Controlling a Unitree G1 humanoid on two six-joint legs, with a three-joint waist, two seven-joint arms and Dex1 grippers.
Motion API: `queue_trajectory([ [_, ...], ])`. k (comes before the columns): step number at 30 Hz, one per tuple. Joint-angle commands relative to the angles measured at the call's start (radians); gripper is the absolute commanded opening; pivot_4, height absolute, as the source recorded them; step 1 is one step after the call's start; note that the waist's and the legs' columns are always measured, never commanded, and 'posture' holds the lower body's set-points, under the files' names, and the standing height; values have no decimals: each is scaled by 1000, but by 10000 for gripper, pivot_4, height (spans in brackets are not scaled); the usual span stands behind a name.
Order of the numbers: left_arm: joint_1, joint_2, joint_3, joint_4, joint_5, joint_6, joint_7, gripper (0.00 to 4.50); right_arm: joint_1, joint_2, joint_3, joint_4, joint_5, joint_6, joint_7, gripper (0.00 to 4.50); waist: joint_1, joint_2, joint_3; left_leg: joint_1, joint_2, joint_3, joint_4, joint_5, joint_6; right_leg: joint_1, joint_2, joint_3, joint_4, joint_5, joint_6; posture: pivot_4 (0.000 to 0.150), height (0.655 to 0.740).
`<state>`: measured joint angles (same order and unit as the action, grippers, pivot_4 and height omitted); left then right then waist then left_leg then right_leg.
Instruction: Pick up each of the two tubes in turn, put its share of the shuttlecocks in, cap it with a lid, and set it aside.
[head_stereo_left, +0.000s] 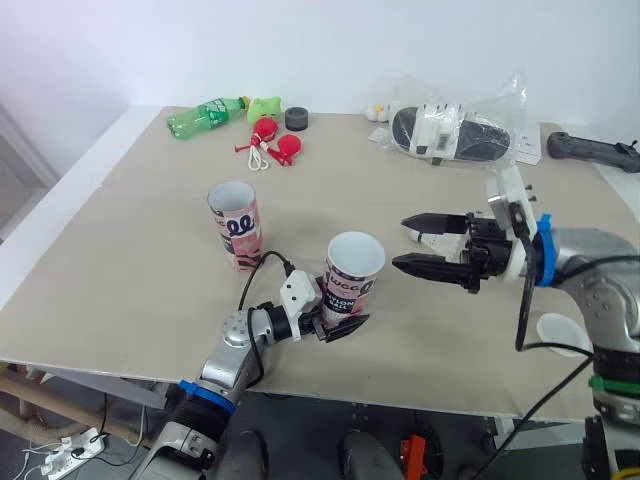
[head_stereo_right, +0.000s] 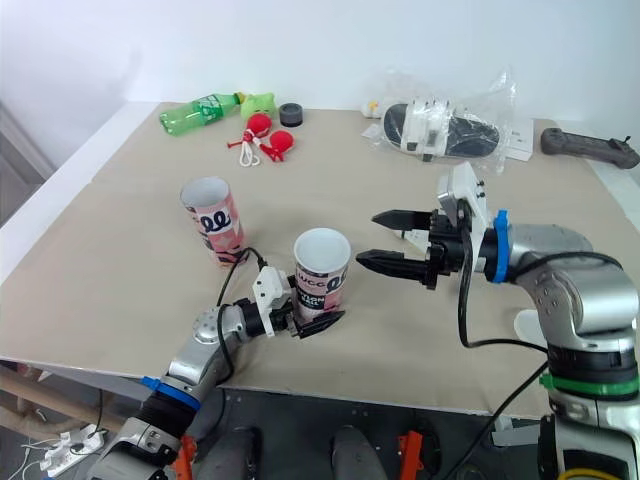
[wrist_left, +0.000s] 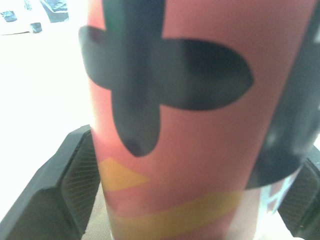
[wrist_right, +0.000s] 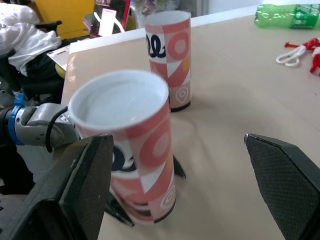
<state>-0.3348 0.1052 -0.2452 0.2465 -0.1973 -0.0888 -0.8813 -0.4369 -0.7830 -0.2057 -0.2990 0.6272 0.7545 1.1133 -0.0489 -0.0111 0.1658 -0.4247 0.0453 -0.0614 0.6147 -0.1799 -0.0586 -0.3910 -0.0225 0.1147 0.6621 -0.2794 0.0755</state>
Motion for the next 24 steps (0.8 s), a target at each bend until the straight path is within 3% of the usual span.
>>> queue_trajectory([
  [1,30,33,15,-28,-14,31,-4,44555,128,34,-6,-123,-8,-68,-62,45000,-1,-1,1,0,0,0,-1,0,0,0,0,0,0,0,0,1500,7400],
  [8,79,88,29,-108,-42,72,-14,44555,274,169,117,-141,-112,-219,-188,45000,-5,-2,1,1,0,1,-2,0,0,0,0,1,0,0,-1,1500,7400],
  [24,186,226,60,-252,-86,124,-42,44555,333,301,280,-11,-243,-421,-248,45000,-4,-4,2,2,1,1,-4,0,0,0,0,1,0,-1,-2,1500,7400],
])
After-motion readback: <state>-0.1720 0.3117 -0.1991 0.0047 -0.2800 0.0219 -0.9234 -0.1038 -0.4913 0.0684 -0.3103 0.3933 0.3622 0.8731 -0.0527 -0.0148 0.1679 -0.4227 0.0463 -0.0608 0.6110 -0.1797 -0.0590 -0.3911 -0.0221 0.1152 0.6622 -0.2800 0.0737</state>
